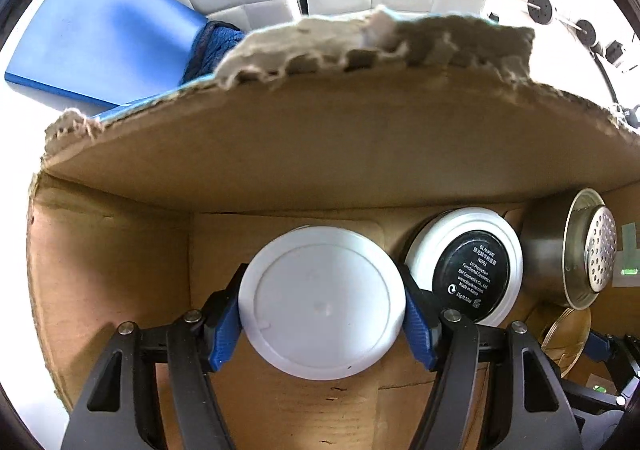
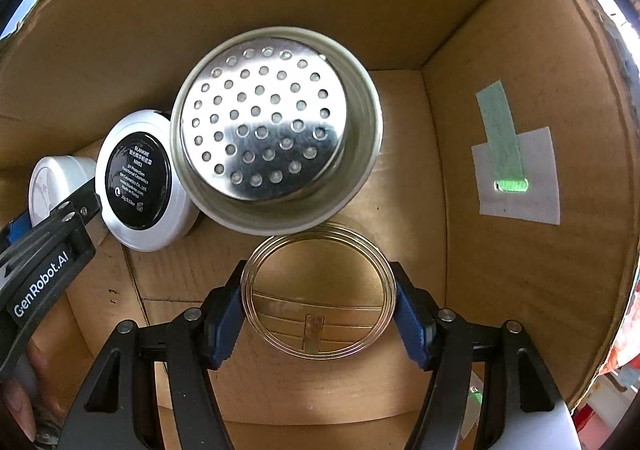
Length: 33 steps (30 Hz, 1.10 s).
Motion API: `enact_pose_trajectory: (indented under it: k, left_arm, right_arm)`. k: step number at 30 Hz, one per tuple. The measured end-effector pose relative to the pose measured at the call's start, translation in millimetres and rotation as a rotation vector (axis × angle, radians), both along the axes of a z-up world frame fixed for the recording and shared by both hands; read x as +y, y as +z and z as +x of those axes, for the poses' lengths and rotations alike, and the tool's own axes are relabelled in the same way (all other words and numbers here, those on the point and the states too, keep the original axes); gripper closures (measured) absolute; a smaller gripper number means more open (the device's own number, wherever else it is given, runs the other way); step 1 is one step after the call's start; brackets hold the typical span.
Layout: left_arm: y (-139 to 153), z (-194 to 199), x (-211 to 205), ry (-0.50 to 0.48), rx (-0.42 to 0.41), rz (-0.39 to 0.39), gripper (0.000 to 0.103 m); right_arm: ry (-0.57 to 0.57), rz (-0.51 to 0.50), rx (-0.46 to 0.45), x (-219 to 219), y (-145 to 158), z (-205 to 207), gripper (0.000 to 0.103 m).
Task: Organize rigid objects
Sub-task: 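Carry the container and gold lid into the box and release both, then withdraw both tools from the box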
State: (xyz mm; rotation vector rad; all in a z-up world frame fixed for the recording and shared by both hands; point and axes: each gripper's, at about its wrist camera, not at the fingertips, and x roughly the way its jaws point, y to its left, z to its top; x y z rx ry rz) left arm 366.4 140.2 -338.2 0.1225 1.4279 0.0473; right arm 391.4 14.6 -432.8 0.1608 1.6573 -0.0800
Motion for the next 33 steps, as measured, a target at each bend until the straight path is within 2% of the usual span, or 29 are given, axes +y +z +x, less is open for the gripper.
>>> enact_pose_trajectory:
  k: [3,6,9,11,16,21,27,32,33]
  left_arm:
    - [-4,3,31,0.002,-0.001,-0.024,0.036]
    - [3,6,37,-0.005,0.019,-0.034,0.035]
    - [20,12,35,-0.01,0.019,-0.028,0.029]
    - [28,8,34,-0.016,0.014,-0.028,0.01]
    - [45,-1,38,-0.003,0.01,-0.033,0.0]
    - [63,-12,35,0.009,-0.012,-0.089,0.0]
    - [99,-49,41,0.027,-0.07,-0.129,0.0]
    - [129,-84,34,-0.001,-0.133,-0.104,0.0]
    - [134,-92,32,-0.001,-0.141,-0.098,0.0]
  right_arm:
    - [0.012,0.004,-0.004,1,3,0,0.032]
    - [0.01,0.031,0.008,0,4,-1,0.025]
    - [0.021,0.036,0.012,2,9,-7,0.022]
    - [0.034,0.049,0.013,6,14,-14,0.016]
    - [0.064,0.074,0.012,15,29,-32,0.0]
    - [0.086,0.065,-0.023,19,56,-56,0.0]
    - [0.117,0.077,-0.092,20,93,-90,0.0]
    - [0.132,0.084,-0.163,7,130,-115,0.0]
    - [0.139,0.084,-0.176,2,139,-108,0.0]
